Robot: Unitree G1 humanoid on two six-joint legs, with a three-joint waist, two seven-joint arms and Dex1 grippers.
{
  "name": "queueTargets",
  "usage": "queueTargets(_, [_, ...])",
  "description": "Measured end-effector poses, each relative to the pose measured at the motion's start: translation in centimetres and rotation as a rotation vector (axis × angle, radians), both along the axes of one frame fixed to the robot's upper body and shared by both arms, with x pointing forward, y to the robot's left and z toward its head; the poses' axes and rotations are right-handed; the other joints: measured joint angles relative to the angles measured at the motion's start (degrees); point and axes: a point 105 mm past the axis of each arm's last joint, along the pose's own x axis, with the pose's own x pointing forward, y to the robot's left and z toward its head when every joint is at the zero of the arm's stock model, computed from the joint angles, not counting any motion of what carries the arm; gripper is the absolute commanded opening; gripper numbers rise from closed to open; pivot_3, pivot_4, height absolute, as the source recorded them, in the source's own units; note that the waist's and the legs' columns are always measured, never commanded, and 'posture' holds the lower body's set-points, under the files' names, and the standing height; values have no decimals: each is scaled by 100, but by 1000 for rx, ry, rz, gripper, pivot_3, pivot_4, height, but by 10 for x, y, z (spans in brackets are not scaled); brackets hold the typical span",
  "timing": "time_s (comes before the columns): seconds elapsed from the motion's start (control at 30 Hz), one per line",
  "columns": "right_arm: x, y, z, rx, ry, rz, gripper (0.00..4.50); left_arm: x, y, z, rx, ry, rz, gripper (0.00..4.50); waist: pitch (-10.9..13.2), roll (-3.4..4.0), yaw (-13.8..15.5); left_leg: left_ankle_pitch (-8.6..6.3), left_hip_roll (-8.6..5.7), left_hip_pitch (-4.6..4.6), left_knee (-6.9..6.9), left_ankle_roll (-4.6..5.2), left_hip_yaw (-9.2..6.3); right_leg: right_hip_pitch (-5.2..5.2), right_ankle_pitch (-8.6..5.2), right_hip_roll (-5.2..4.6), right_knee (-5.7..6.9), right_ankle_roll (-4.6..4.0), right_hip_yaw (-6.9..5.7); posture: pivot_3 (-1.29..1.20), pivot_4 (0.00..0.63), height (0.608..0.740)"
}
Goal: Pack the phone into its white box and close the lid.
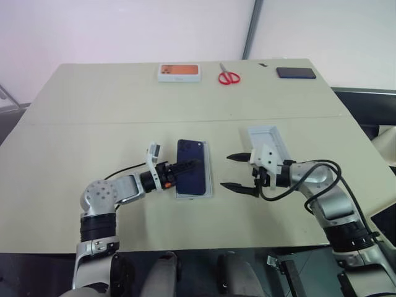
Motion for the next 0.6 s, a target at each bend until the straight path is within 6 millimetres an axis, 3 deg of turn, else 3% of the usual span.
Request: queueTargets(0.6, [7,16,5,21,-20,20,4500,0,8,8,204,-34,-30,3685,0,0,14,0,0,-1,1,0,-2,0,0,-1,0,0,0,0,150,740])
